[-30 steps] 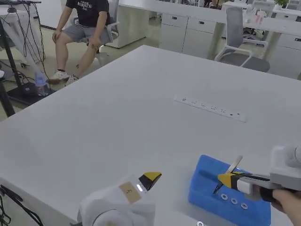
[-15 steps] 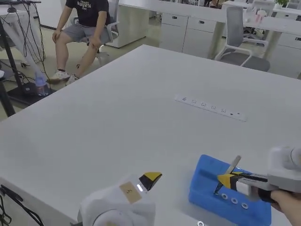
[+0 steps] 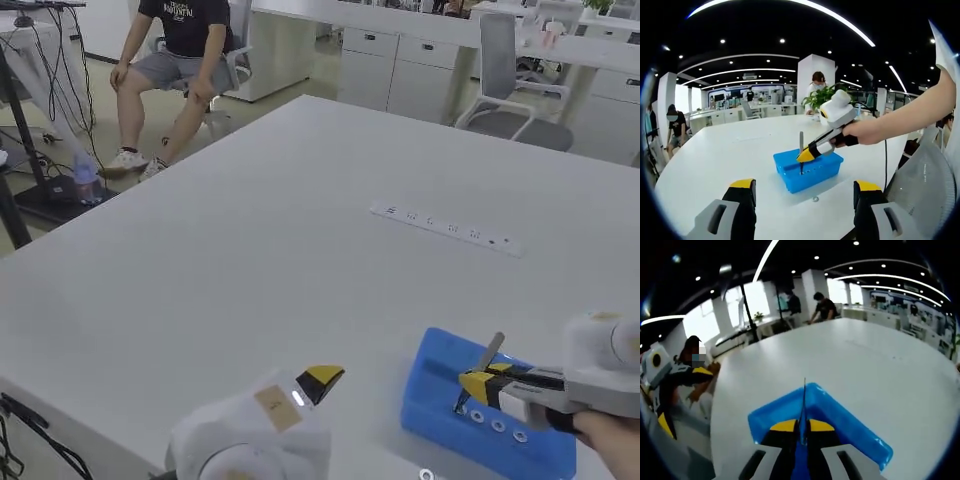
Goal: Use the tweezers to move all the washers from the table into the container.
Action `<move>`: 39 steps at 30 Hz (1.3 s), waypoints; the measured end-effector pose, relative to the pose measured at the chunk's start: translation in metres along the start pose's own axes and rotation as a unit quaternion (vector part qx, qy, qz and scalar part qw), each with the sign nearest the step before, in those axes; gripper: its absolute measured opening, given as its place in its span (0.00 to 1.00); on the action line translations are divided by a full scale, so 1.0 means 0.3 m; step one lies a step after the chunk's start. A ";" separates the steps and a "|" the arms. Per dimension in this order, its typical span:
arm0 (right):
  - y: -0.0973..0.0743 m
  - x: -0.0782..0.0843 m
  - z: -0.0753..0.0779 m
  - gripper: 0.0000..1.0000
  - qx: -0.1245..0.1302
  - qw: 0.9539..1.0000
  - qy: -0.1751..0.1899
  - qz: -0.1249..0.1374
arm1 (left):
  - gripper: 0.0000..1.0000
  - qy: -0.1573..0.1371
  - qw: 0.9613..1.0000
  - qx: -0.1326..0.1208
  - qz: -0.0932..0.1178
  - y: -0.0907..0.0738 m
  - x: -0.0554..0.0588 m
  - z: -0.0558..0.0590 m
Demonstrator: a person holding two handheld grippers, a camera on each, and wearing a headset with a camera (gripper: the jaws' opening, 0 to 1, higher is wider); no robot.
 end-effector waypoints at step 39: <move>-0.115 -0.035 -0.230 0.04 -0.070 0.993 0.054 0.077 | 0.81 0.005 1.000 0.008 -0.007 0.006 0.007 0.004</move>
Point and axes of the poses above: the centre of the closed fingertips' face, and the gripper's own axes: y roughly forward along the fingers, z roughly to its right, x roughly out of its underside, the point moved 7 cm from there along -y, roughly backward along the fingers, and after that the axes turned 3 degrees about -y, right-handed, at the moved point
